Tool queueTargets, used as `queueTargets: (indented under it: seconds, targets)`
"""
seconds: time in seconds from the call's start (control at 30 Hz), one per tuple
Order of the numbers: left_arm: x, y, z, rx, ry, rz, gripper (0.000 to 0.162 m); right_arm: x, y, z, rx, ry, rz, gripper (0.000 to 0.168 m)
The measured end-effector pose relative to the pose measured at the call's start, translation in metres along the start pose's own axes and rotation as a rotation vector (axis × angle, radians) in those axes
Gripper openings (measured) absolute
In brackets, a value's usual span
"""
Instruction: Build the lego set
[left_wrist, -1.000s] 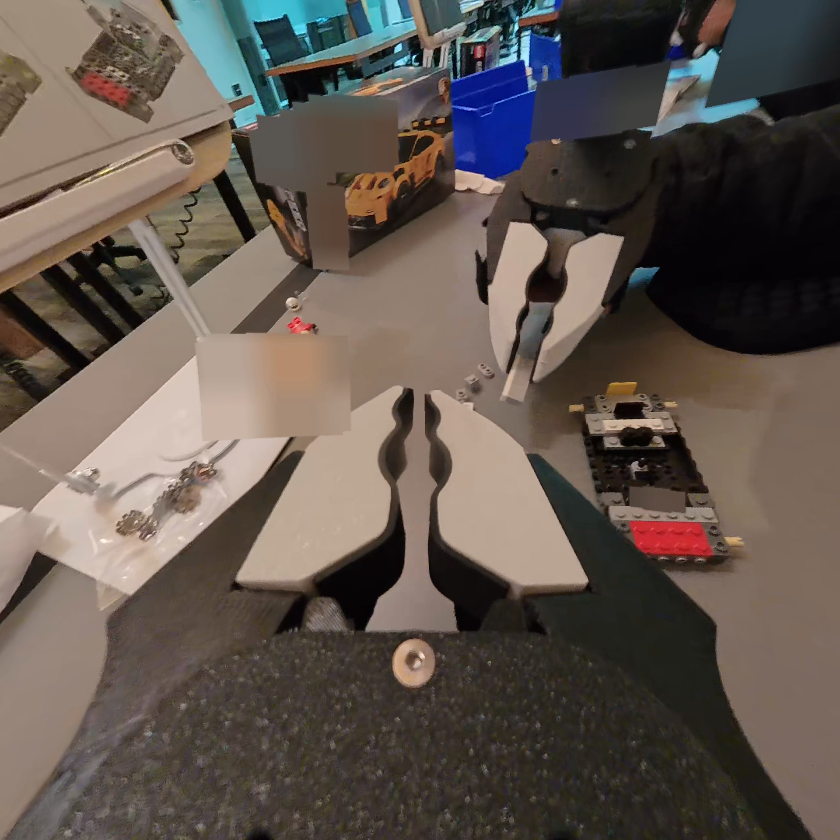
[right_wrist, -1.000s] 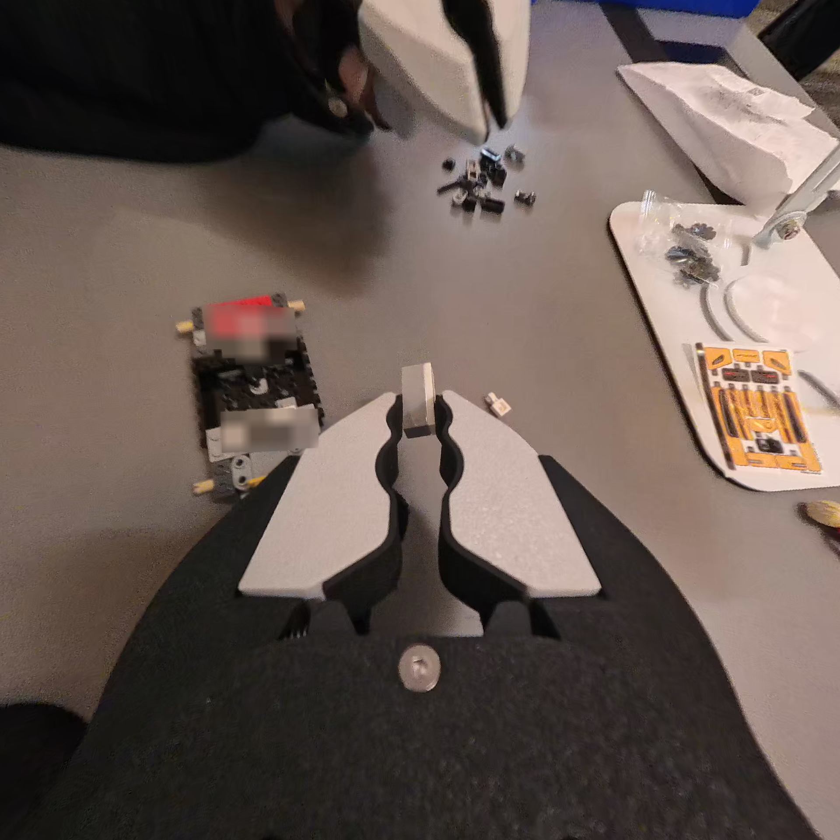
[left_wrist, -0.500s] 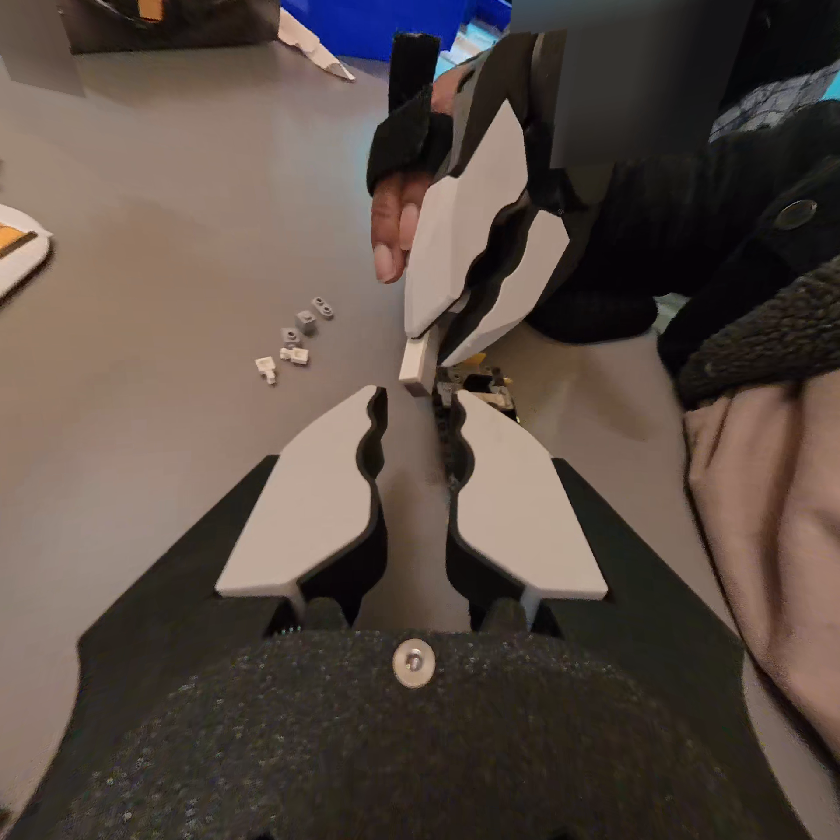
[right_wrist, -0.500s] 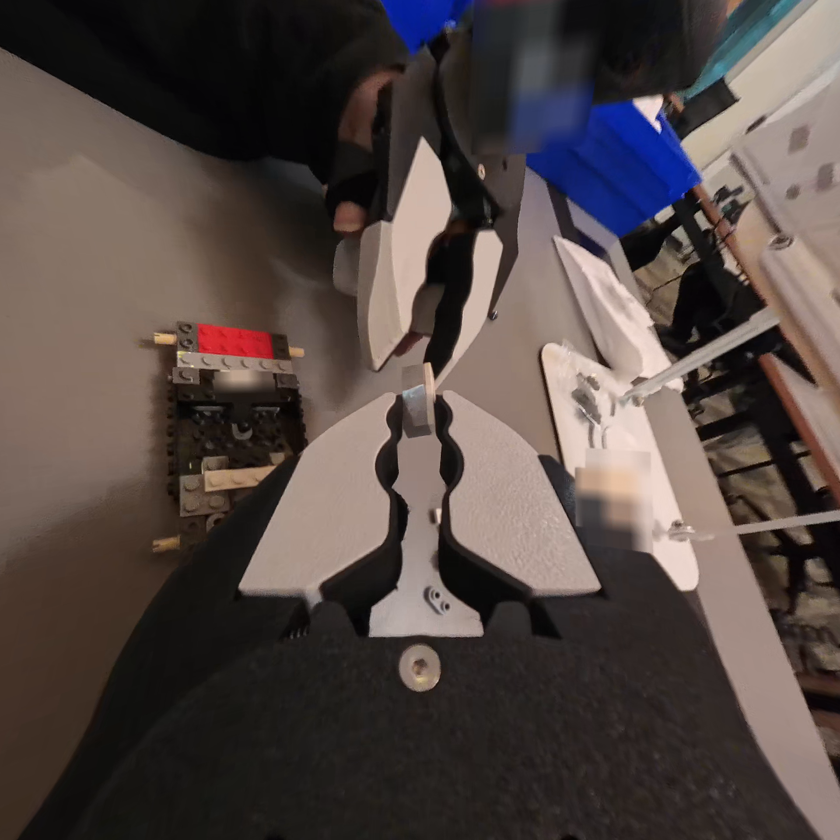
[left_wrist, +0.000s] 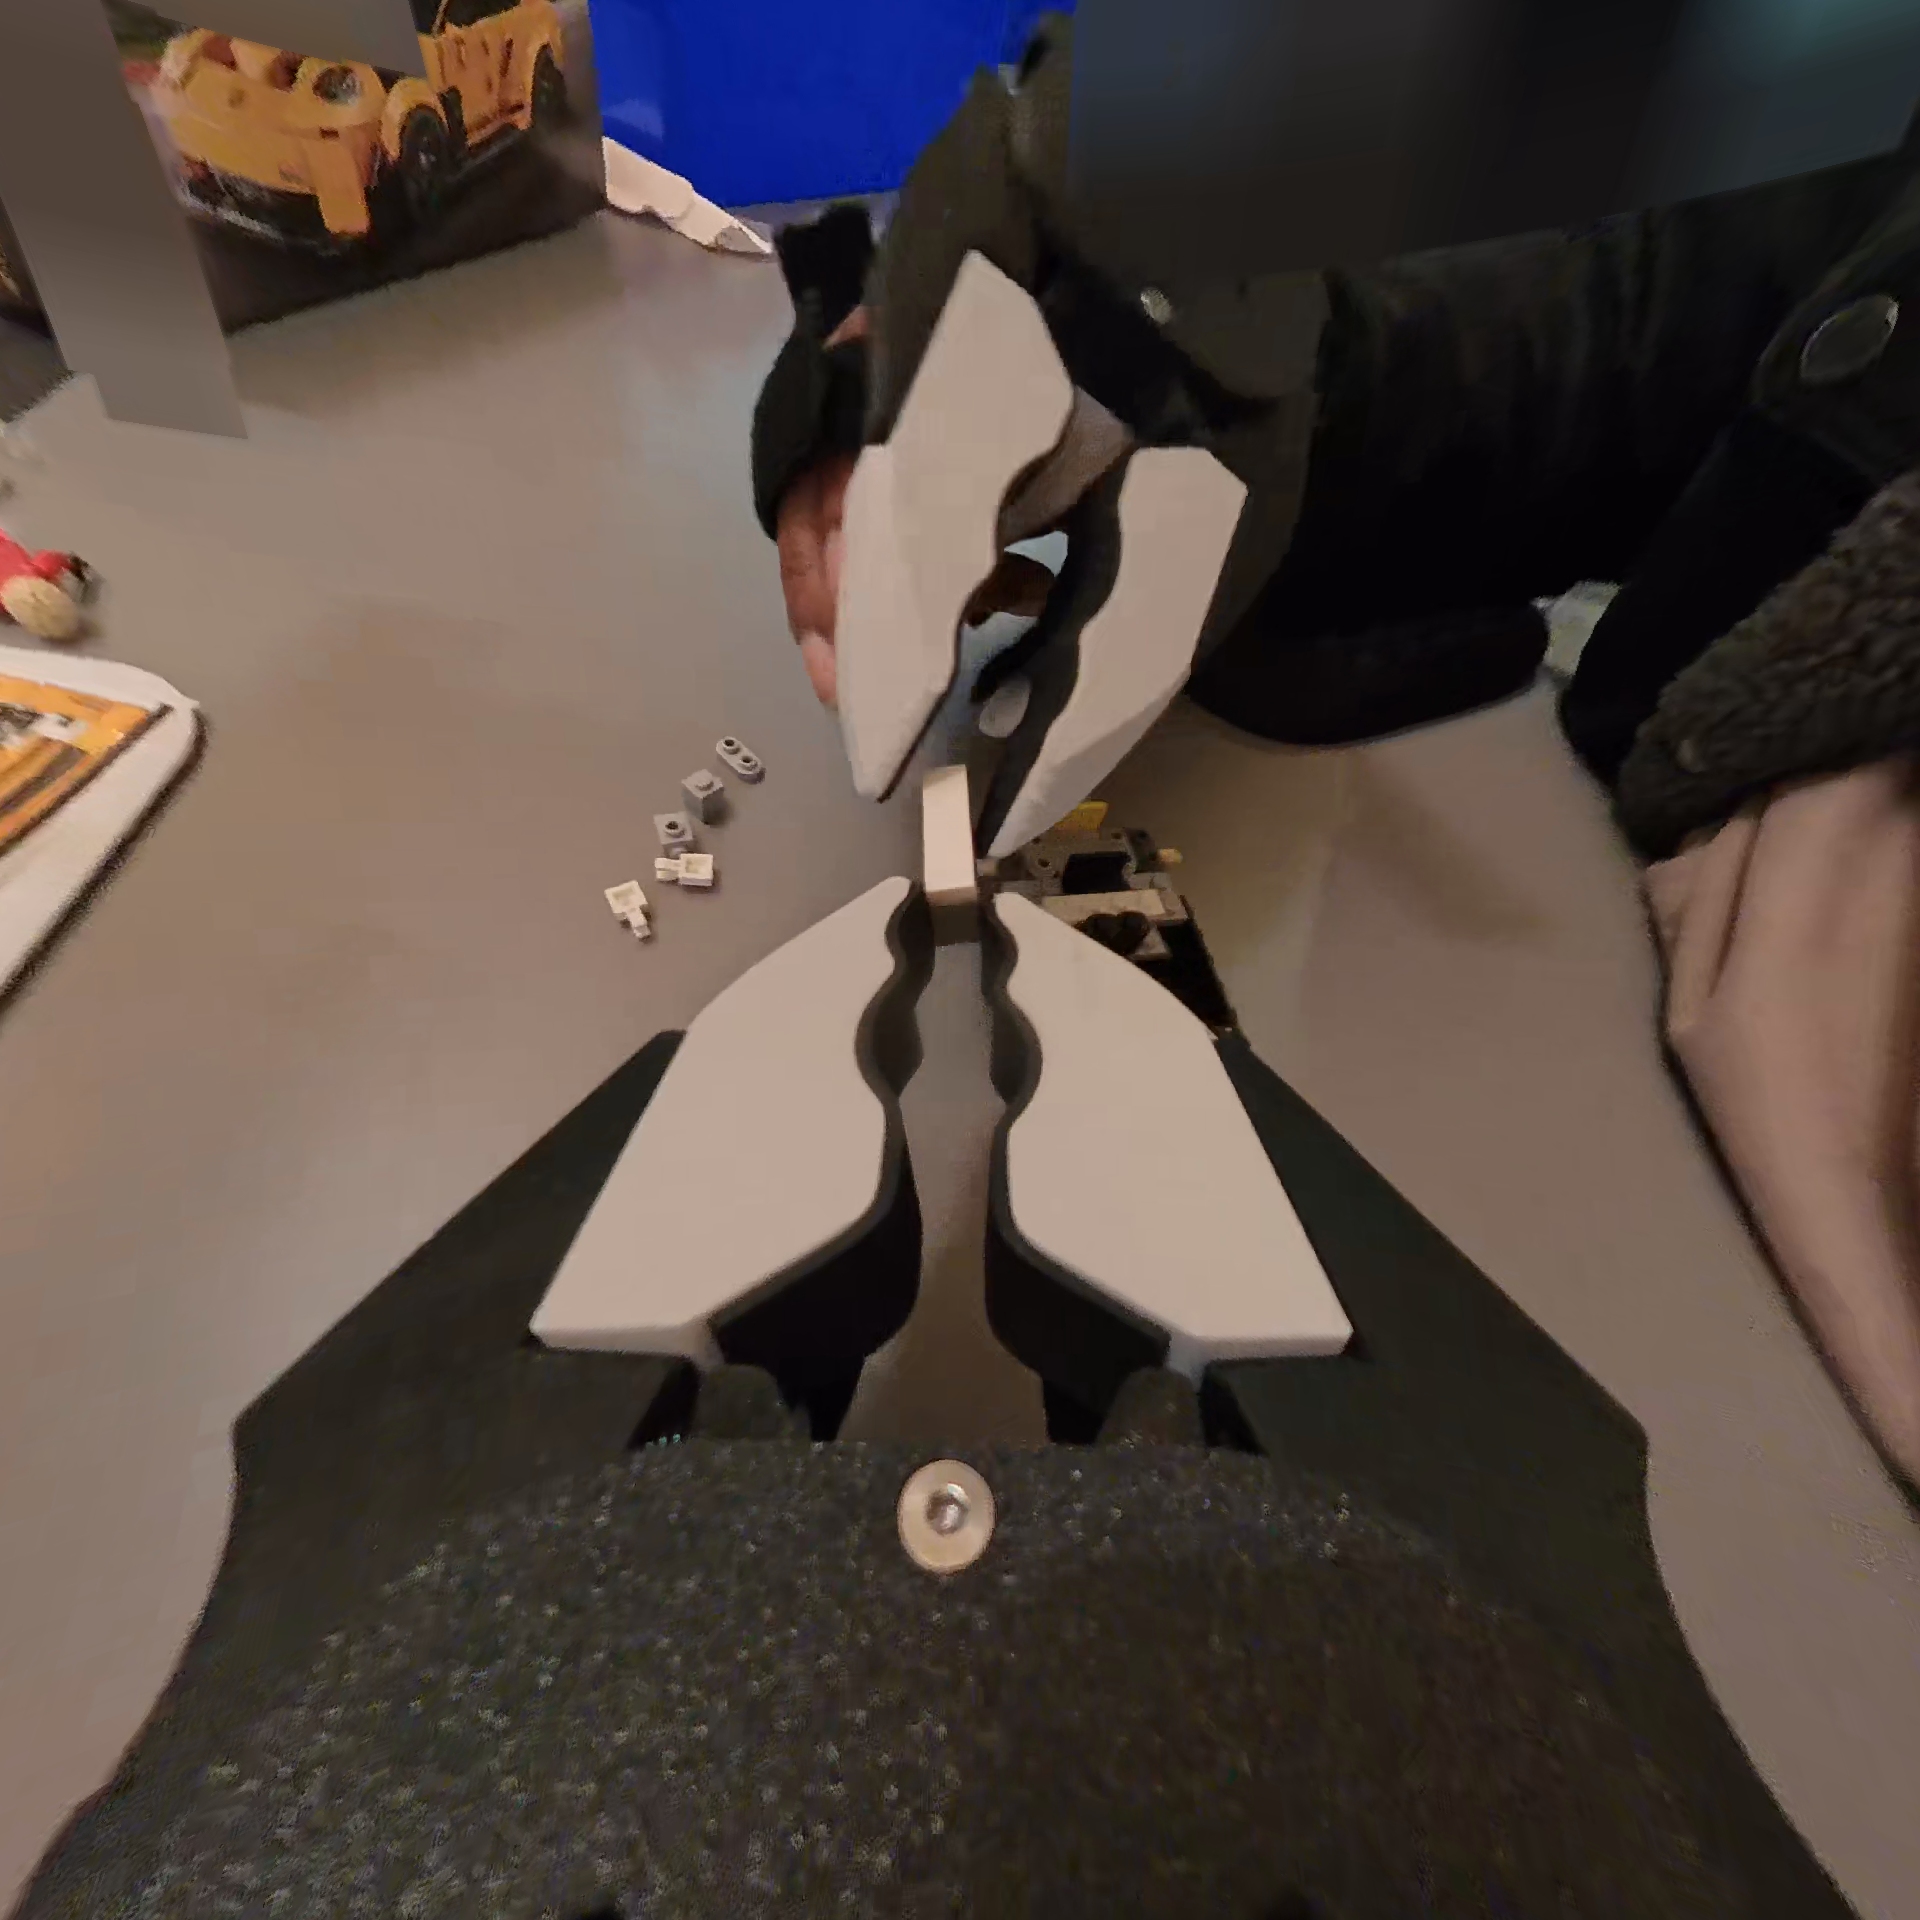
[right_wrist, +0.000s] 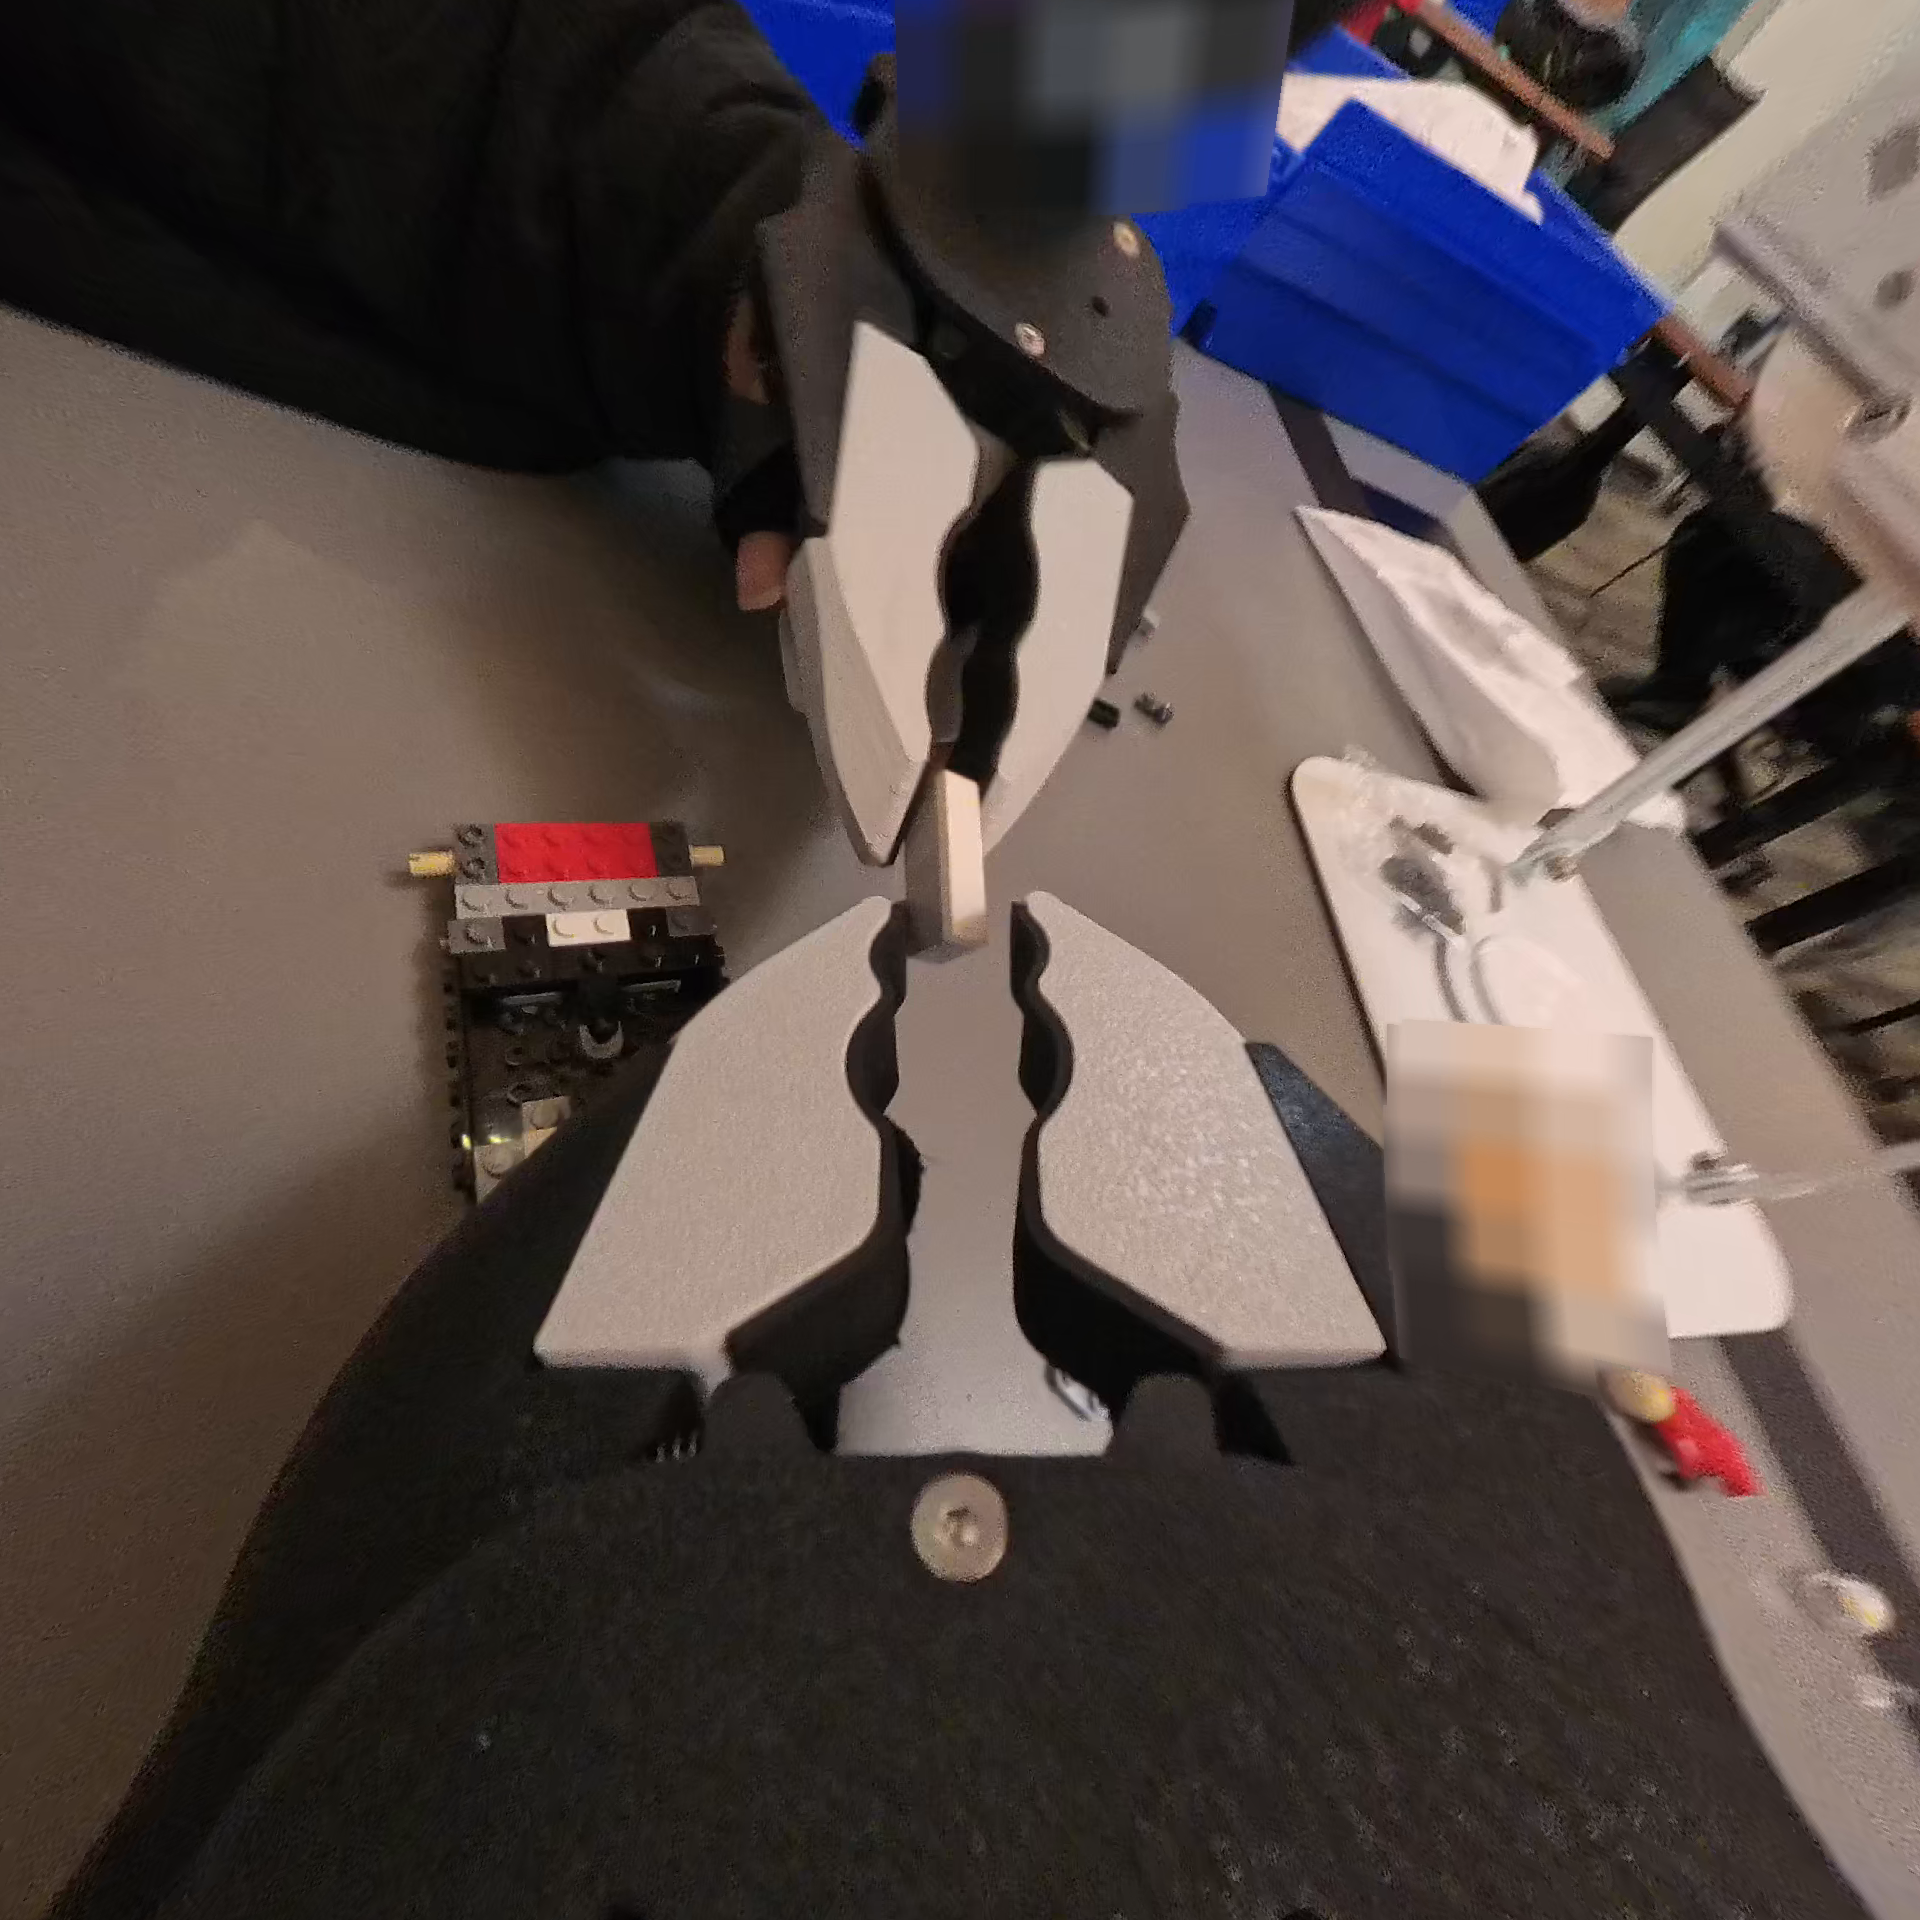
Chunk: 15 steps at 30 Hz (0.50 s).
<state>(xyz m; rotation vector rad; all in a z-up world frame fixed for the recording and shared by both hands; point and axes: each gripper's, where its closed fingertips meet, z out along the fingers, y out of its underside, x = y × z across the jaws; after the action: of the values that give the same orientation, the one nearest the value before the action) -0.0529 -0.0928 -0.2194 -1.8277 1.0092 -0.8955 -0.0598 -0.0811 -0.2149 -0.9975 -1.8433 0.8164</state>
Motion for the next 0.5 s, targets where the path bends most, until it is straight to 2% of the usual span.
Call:
queueTargets:
  seconds: [0.23, 0.3, 0.5]
  targets:
    - [-0.0019, 0.0002, 0.0013, -0.024, -0.127, 0.298, 0.008, -0.0034, 0.0001, -0.0012, 0.026, -0.12, 0.22, 0.019]
    - [0.0006, -0.0024, 0.0021, -0.016, -0.144, 0.356, 0.008, -0.0051, 0.0032, 0.0003, 0.008, -0.129, 0.221, 0.012]
    - [-0.0002, -0.0011, 0.0024, -0.02, -0.145, 0.343, 0.008, -0.006, 0.0021, 0.001, 0.014, -0.125, 0.175, 0.008]
